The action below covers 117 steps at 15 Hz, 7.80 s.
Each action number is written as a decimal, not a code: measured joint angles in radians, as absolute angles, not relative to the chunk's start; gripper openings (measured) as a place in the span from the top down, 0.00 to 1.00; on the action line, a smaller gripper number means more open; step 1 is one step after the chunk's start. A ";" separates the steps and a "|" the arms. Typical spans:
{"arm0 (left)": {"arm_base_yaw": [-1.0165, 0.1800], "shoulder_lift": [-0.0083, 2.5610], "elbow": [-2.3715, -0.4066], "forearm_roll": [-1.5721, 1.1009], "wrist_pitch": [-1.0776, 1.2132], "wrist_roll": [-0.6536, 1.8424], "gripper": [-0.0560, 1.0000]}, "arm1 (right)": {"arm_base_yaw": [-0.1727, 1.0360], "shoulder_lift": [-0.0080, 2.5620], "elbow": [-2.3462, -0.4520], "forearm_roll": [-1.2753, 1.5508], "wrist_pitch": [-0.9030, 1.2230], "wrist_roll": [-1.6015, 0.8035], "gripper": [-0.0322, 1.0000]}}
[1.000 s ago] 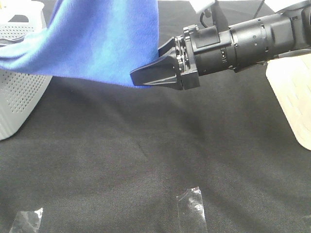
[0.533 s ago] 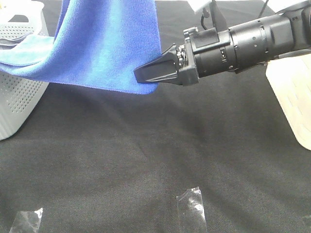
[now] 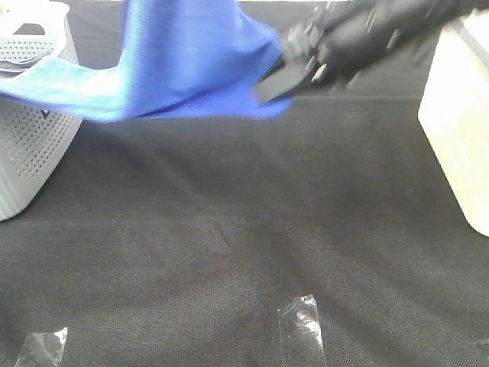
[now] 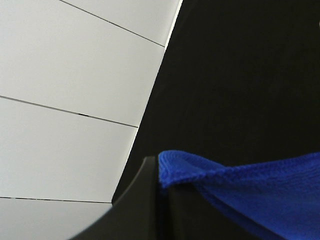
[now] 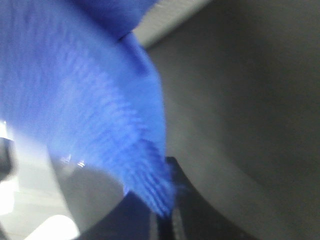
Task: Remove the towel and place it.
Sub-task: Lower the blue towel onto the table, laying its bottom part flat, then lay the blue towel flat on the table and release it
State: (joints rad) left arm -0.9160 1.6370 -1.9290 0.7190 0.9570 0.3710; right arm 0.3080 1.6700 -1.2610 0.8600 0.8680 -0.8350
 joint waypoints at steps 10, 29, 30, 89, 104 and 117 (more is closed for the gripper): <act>-0.603 1.715 -1.929 0.704 0.359 0.329 0.95 | 0.308 1.667 -2.025 -0.026 0.916 -0.288 0.97; -0.256 2.334 -2.499 0.554 -0.416 0.349 0.95 | 0.299 2.113 -2.302 -0.046 0.043 -0.263 0.97; -0.251 2.391 -2.595 0.534 -0.417 0.349 0.95 | 0.288 2.145 -2.351 -0.039 0.043 -0.263 0.97; -0.447 0.927 -0.755 -0.488 1.179 -0.009 0.95 | 0.227 0.889 -0.769 0.527 1.216 -0.050 0.97; -0.474 1.478 -0.716 -0.576 1.149 0.120 0.95 | 0.223 1.394 -0.626 0.434 1.209 -0.193 0.97; -0.600 1.609 -0.711 -0.609 1.094 0.127 0.95 | 0.219 1.496 -0.626 0.453 1.209 -0.265 0.89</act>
